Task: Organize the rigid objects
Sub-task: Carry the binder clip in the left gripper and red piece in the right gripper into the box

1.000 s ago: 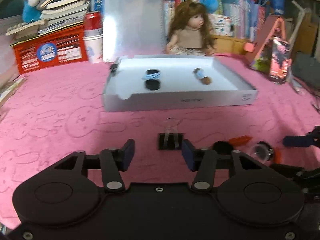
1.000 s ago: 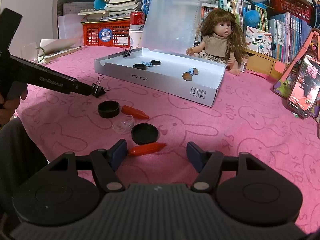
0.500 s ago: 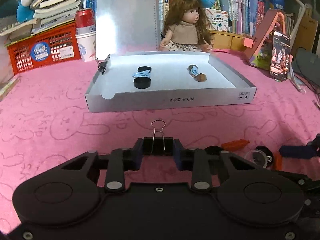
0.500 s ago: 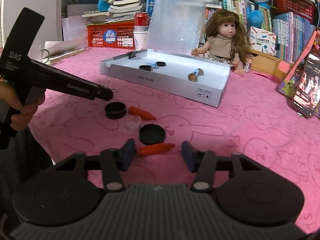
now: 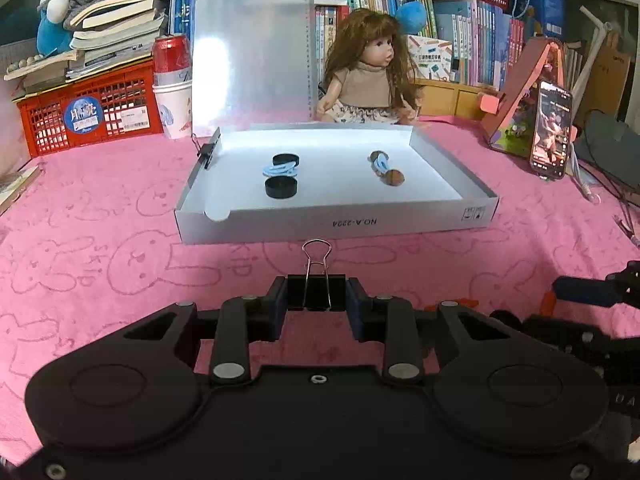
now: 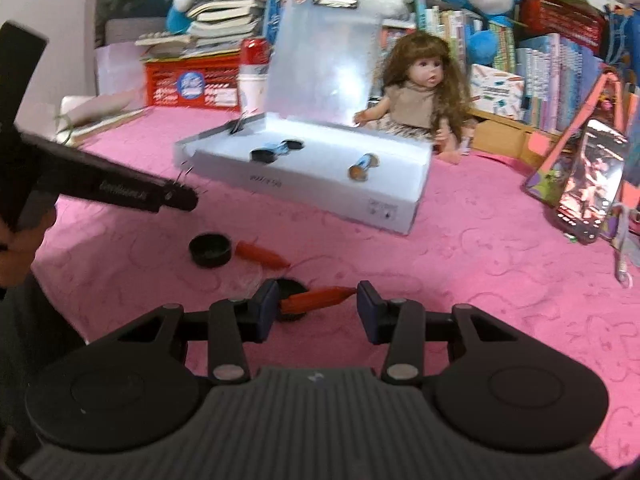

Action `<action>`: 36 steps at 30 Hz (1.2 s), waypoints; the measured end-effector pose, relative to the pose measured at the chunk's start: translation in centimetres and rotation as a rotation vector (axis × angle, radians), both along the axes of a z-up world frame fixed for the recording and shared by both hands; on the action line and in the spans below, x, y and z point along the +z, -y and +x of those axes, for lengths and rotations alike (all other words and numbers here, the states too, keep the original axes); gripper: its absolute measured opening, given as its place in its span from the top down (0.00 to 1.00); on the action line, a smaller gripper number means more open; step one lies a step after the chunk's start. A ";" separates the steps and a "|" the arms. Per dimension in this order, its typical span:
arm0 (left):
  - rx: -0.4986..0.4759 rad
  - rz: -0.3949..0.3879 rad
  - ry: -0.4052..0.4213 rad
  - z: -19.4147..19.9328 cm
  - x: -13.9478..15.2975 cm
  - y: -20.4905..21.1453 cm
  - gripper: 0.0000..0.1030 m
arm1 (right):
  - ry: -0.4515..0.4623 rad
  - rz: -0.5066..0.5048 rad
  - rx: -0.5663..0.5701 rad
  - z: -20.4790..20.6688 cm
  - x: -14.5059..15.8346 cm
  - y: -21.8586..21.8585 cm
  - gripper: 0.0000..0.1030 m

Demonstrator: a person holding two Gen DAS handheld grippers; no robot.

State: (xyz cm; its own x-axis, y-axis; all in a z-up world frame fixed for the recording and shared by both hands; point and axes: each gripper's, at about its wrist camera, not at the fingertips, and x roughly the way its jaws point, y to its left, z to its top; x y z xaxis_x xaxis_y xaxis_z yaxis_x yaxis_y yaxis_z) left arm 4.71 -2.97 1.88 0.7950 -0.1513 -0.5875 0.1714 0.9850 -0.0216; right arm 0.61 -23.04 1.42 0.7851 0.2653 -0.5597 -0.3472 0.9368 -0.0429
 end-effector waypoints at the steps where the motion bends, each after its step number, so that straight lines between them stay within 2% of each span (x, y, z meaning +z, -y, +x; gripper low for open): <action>1: 0.000 -0.001 0.002 0.0 0.2 0.0 0.71 | 0.002 0.003 -0.010 0.1 0.2 0.0 0.54; 12: 0.003 0.008 0.034 1.0 1.9 0.4 0.71 | 0.006 0.050 -0.117 2.6 1.7 -0.2 0.54; 18: -0.003 0.008 0.038 2.1 2.5 0.6 0.71 | 0.010 0.076 -0.130 4.2 2.3 -0.7 0.54; 31: 0.029 -0.075 0.019 7.3 4.4 -1.6 0.71 | -0.019 0.152 -0.156 9.4 3.9 -0.6 0.54; 36: 0.033 -0.103 -0.034 10.0 3.9 -1.9 0.71 | -0.076 0.214 -0.182 12.3 3.6 -0.2 0.54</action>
State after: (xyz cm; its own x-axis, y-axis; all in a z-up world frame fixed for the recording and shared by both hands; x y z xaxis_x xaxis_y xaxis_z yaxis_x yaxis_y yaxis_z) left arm 14.75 -1.08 5.73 0.7803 -0.1859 -0.5971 0.1362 0.9824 -0.1279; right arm 12.90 -22.80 5.05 0.7883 0.2426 -0.5655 -0.1674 0.9689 0.1823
